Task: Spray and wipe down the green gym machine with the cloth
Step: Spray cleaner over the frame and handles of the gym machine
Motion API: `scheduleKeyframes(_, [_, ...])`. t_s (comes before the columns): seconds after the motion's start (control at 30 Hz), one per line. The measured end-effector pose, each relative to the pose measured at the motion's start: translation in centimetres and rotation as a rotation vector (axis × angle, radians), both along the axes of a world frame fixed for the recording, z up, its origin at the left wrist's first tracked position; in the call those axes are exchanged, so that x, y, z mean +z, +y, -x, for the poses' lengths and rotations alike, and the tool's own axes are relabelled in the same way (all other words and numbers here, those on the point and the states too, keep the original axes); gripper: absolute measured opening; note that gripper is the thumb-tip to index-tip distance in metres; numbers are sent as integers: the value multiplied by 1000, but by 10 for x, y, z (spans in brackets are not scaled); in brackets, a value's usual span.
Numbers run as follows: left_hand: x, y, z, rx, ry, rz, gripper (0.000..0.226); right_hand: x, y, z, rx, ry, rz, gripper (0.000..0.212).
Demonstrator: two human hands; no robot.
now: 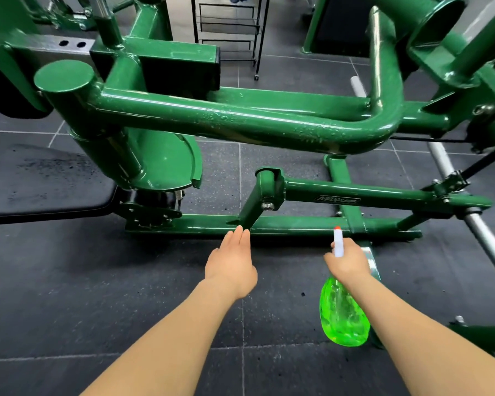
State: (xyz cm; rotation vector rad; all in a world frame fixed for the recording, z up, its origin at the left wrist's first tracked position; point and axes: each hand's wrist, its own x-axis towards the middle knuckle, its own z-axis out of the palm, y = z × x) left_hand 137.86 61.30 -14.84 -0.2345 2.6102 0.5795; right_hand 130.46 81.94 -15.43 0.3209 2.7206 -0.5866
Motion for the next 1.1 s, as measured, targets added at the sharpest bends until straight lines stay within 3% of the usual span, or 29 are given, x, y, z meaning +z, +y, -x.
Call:
scheduleKeyframes(0.2, [-7, -17, -19, 21, -60, 54, 70, -16, -13, -19, 288, -145, -31, 13])
scheduleKeyframes(0.27, [-8, -24, -24, 16, -74, 75, 70, -19, -22, -20, 247, -171, -94, 11])
scheduleKeyframes(0.43, [-14, -45, -38, 29, -81, 100, 70, -35, -21, -17, 143, -257, -159, 35])
scheduleKeyframes(0.8, [-24, -68, -64, 84, -99, 88, 69, -32, -12, -7, -81, -210, -144, 32])
scheduleKeyframes(0.93, [-23, -69, -62, 104, -93, 70, 69, -27, -24, -13, 28, -252, -49, 14])
scheduleKeyframes(1.1, [-22, -69, -59, 112, -96, 64, 68, -26, -68, -29, 389, -240, 33, 22])
